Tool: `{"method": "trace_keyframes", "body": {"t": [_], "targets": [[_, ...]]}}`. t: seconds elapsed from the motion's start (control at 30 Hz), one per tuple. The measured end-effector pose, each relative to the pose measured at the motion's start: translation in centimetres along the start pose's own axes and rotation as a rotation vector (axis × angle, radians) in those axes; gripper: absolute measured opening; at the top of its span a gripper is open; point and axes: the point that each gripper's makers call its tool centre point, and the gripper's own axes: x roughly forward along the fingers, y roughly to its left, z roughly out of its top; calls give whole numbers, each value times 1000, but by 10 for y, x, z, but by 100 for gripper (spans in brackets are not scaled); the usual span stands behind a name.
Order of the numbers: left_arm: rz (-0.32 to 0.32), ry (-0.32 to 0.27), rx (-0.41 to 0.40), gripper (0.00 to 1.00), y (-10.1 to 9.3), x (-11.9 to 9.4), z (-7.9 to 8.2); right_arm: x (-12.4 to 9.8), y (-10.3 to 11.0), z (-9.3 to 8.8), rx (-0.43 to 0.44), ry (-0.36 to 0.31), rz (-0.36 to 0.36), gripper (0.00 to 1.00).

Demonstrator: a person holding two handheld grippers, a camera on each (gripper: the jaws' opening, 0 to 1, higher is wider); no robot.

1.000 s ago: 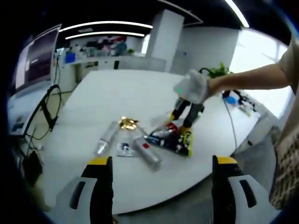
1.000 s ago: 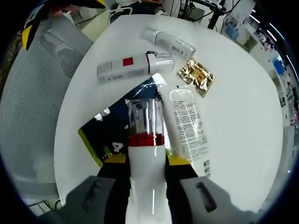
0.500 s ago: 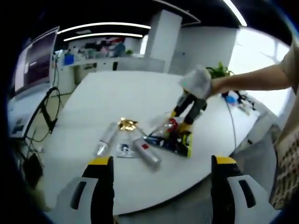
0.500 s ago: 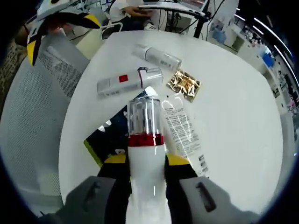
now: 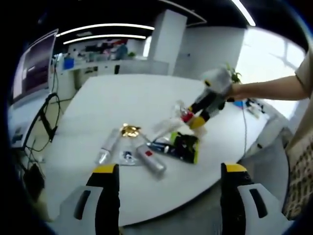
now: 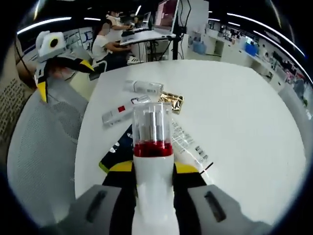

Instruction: Arrange the skincare products in the storage area until every visible bottle or jar stands upright without overlapping.

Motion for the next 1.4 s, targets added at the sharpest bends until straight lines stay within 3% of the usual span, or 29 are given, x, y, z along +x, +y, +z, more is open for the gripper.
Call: {"method": "trace_keyframes", "body": {"t": [0.27, 0.47, 0.57, 0.73, 0.93, 1.17, 1.27, 1.4], "targets": [[-39, 22, -10, 84, -6, 1, -2, -25, 5, -5, 108, -94, -37, 28], [-83, 58, -15, 86, -16, 4, -5, -47, 17, 11, 210, -240, -46, 28], [-115, 75, 22, 85, -24, 6, -4, -59, 25, 21, 252, -312, -34, 28], [-182, 34, 20, 85, -44, 15, 16, -79, 39, 38, 323, -428, -15, 28], [-257, -7, 51, 85, -70, 25, 40, -96, 54, 52, 366, -515, 0, 28], [-450, -102, -27, 87, -113, 31, 75, -111, 80, 69, 415, -618, 62, 28], [-500, -100, -28, 86, -124, 34, 81, -116, 93, 77, 414, -651, 94, 28], [-543, -64, 44, 86, -139, 40, 81, -123, 104, 86, 402, -689, 112, 28]]}}
